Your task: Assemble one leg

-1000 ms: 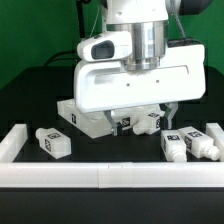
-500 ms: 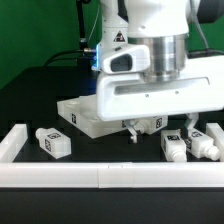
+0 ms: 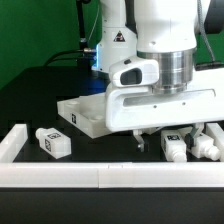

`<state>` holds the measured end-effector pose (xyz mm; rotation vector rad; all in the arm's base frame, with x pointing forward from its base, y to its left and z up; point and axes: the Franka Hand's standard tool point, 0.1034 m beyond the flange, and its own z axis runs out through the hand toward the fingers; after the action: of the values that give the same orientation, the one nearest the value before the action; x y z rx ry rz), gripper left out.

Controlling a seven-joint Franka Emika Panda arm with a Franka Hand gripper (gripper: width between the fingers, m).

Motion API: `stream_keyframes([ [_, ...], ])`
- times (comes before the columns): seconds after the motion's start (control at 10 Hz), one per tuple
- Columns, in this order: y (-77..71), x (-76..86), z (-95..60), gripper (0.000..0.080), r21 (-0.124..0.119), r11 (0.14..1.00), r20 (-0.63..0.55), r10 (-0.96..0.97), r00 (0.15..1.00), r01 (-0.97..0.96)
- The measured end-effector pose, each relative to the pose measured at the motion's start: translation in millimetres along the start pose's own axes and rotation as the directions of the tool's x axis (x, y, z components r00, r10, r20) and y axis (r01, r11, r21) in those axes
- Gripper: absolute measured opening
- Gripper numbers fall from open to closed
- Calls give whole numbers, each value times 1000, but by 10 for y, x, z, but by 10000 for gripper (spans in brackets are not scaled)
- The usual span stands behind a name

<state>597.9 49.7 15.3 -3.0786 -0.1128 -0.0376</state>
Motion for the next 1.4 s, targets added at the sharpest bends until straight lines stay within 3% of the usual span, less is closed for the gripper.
stream_keyframes([
  [0.3,-24,-4,11,649,0,1000,2,-5,1000,5],
  [0.4,-24,-5,11,553,0,1000,2,-5,1000,5],
  [0.5,-24,-5,11,553,0,1000,2,-5,1000,5],
  [0.6,-24,-5,11,367,0,1000,2,-5,1000,5],
  [0.7,-24,-4,10,367,0,1000,2,-5,1000,5],
  [0.8,-24,-4,11,284,0,1000,2,-5,1000,5],
  [1.0,-8,-17,-15,285,1,1000,13,-12,1000,12],
  [1.2,-25,-75,-357,284,5,1000,28,-4,1000,4],
  [1.4,-201,-268,-660,284,6,1000,18,30,999,-30],
])
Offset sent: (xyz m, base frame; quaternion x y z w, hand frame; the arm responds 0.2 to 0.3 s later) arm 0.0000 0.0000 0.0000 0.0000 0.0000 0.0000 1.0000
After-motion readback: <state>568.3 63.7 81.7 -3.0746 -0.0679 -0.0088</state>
